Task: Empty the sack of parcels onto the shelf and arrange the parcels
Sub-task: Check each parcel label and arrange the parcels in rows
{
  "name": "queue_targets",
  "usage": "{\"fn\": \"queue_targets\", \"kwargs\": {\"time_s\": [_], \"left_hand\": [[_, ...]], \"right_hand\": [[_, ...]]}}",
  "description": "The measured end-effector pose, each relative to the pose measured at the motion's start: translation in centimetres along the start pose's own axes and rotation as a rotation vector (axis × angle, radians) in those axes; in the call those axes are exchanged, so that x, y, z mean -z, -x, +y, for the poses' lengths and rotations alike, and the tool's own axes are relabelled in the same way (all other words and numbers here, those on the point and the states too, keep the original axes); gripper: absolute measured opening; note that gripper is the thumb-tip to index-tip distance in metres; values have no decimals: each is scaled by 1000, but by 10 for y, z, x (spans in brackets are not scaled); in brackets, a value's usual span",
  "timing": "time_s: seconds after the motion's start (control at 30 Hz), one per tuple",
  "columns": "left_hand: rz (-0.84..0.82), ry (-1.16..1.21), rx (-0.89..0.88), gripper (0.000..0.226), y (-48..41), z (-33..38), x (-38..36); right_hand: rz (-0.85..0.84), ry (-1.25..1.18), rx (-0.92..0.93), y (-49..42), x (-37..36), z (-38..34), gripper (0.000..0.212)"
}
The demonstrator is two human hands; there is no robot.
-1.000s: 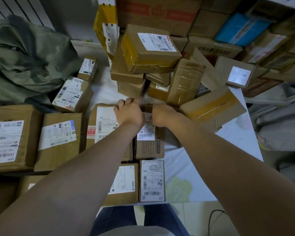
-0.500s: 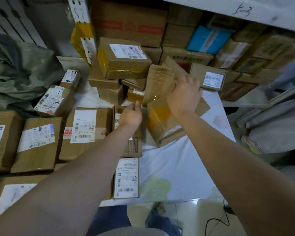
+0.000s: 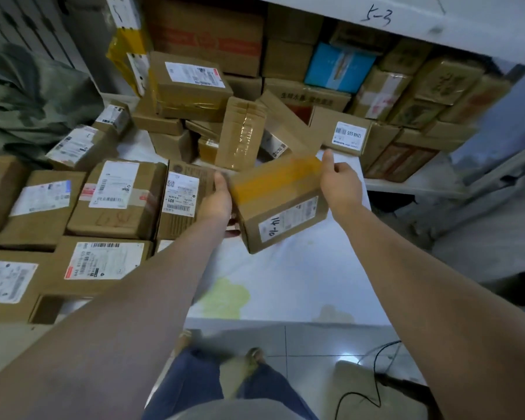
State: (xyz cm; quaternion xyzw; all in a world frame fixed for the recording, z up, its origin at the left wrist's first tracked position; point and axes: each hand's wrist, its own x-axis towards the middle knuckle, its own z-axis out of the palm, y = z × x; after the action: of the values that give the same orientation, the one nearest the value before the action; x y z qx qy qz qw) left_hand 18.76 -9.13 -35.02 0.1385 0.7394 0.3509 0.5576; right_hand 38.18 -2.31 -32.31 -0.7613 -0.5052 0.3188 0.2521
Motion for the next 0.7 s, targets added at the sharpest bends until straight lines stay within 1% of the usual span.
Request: {"fn": "queue_targets", "kwargs": {"time_s": [0.07, 0.13, 0.17, 0.2, 0.3, 0.37, 0.43, 0.47, 0.5, 0.57, 0.6, 0.63, 0.7], "left_hand": [[-79, -29, 76, 59, 12, -14, -3], [-123, -49, 147, 36, 20, -33, -6], [-130, -71, 190, 26, 24, -42, -6], [-122, -92, 242, 22, 26, -51, -6], [-97, -122, 342, 24, 27, -73, -4], [-84, -160, 368, 25, 30, -80, -3], [-67, -260, 354, 32, 28, -84, -6], [-43, -329, 310, 35, 28, -85, -7], [-10, -397, 247, 38, 26, -85, -8], [65, -532, 78, 46, 18, -84, -7], [83, -556, 0, 47, 18, -80, -6], [80, -551, -69, 46, 17, -77, -6], [12, -545, -136, 50, 18, -71, -7]], "right_hand": [[-78, 37, 2, 4, 3, 4, 53], [-121, 115, 39, 9, 0, 8, 55], [-140, 156, 46, 12, -5, 10, 57], [-155, 199, 49, 15, -10, 12, 59], [-192, 268, 91, 24, -25, 14, 55], [-263, 287, 161, 30, -34, 14, 49], [-293, 292, 204, 36, -42, 19, 40], [-268, 277, 191, 37, -45, 24, 37], [-210, 270, 140, 40, -46, 28, 38], [-91, 310, -52, 42, -44, 40, 52], [-98, 314, -179, 44, -42, 44, 61], [-152, 262, -294, 43, -43, 50, 68], [-330, 86, -464, 46, -44, 52, 71]]}}
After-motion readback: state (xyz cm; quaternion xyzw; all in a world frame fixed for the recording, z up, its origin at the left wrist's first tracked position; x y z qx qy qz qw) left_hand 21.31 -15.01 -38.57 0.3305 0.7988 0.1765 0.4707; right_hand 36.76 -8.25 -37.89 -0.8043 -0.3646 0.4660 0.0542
